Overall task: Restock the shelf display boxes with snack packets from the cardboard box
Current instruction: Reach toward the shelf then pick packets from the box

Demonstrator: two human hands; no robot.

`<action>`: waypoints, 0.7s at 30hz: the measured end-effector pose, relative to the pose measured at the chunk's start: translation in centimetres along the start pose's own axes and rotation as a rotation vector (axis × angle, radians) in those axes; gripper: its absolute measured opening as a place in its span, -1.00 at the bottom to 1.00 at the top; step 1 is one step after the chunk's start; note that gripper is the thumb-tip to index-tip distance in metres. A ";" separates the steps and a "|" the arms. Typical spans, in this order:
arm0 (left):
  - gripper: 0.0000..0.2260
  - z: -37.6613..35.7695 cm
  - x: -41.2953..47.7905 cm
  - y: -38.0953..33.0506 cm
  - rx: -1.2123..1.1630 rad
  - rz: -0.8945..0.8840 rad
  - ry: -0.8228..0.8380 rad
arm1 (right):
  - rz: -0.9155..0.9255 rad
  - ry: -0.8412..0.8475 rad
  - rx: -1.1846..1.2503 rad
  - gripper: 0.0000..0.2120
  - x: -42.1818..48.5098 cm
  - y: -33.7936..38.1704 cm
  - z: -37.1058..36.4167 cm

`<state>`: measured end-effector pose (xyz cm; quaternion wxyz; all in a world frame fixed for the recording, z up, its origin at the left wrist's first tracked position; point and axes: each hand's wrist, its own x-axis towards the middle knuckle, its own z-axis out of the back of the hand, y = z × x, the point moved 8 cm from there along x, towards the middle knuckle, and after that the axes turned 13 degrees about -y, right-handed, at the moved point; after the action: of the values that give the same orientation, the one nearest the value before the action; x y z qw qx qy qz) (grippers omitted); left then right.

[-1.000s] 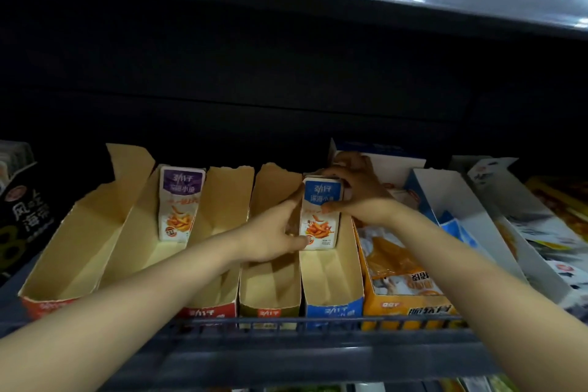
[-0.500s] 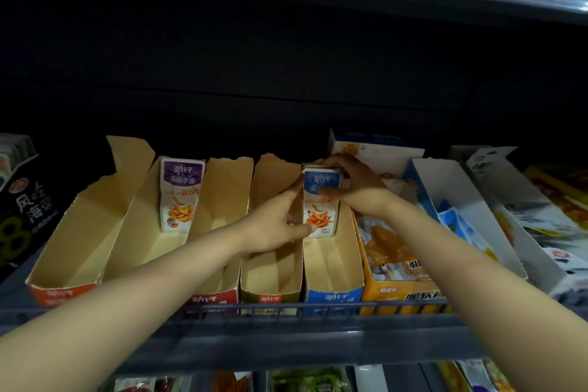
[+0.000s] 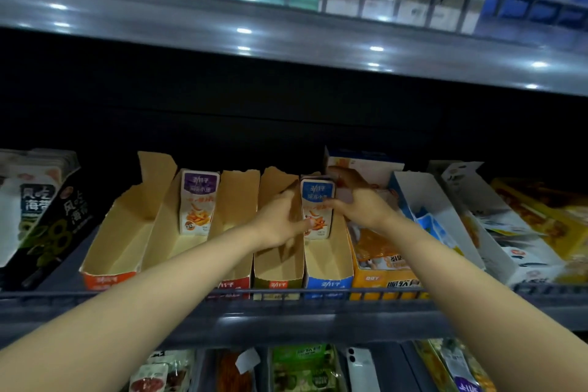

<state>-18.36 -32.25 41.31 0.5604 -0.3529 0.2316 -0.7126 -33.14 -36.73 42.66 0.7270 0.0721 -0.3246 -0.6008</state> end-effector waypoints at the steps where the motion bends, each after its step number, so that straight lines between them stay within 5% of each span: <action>1: -0.35 0.5 -0.4 0.0 0.041 0.002 -0.005 | -0.006 0.008 -0.002 -0.63 -0.5 0.2 0.5; 3: -0.24 1.4 -1.5 0.1 0.097 0.020 0.006 | -0.018 0.025 -0.019 -0.68 -2.1 1.0 1.5; 9: -0.23 4.6 -6.6 0.9 0.299 -0.040 0.021 | 0.040 0.054 -0.059 -0.35 -7.3 3.3 2.5; 21: -0.31 6.7 -19.9 7.6 0.537 -0.239 -0.058 | 0.171 0.215 -0.087 -0.28 -22.5 7.5 -3.4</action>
<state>-6.03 -14.70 35.29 0.5523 -0.2368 -0.0244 -0.7990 -26.56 -15.00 35.11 0.8086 0.0766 -0.2236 -0.5388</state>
